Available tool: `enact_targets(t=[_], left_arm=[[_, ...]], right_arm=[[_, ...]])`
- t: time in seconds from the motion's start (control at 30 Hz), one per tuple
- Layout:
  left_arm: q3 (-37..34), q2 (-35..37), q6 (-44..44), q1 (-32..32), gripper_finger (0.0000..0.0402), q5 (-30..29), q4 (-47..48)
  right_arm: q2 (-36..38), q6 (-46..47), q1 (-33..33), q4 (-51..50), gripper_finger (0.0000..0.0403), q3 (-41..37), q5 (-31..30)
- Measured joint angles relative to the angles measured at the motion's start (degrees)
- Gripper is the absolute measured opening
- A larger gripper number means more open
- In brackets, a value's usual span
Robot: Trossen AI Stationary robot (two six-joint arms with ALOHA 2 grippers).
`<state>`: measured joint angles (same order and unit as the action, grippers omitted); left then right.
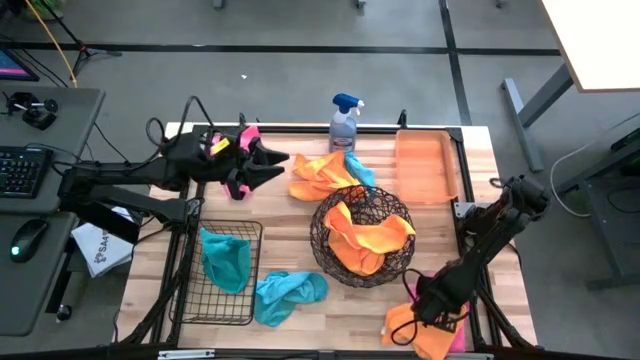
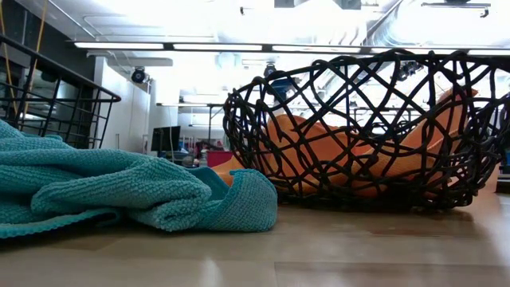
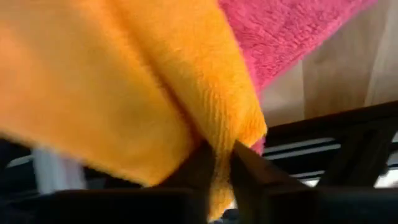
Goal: Sort microfiber towel by color & place in baskets
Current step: Put the bottom orange microfiber towel into the woven basket
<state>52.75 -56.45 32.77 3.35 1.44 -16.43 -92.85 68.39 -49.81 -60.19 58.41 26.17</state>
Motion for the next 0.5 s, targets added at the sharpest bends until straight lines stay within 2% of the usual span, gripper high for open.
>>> enact_targets(t=[0.13, 0.23, 0.33, 0.43, 0.5], left_arm=[[0.0, 0.1, -0.8, 0.0, 0.0245, -0.3, -5.0], [0.0, 0.1, -3.0, 0.0, 0.0245, -0.7, -7.5], [0.0, 0.1, -4.5, 0.0, 0.0245, -2.2, -8.3], [0.0, 0.1, -4.9, 0.0, 0.0245, -3.5, -8.3], [0.0, 0.1, -4.9, 0.0, 0.0245, -3.6, -8.3]], right_arm=[[5.7, 1.0, -0.1, -10.2, 0.0022, 6.9, -5.8], [11.0, 2.0, 0.3, -18.4, 0.0005, 15.8, -13.9], [16.1, 2.3, 0.4, -20.3, 0.0011, 24.5, -26.0], [20.4, 2.0, 0.7, -20.1, 0.0004, 31.4, -42.4], [22.2, 0.6, 1.7, -20.1, 0.0003, 34.5, -51.2]])
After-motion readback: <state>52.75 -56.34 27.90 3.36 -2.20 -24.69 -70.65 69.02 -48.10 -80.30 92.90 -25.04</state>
